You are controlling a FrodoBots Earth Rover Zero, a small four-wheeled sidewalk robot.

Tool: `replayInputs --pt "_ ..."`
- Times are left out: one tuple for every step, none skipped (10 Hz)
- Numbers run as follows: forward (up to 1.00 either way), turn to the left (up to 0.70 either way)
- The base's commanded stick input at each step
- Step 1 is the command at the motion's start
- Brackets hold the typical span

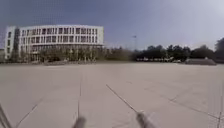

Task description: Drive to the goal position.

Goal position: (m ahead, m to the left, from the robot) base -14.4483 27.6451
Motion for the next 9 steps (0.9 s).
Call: replayInputs --pt "1.00 0.00" --pt "1.00 0.00" --pt "1.00 0.22" --pt "1.00 0.40" --pt "1.00 0.40" --pt "1.00 0.40" --pt "1.00 0.40" --pt "1.00 0.40" --pt "1.00 0.40"
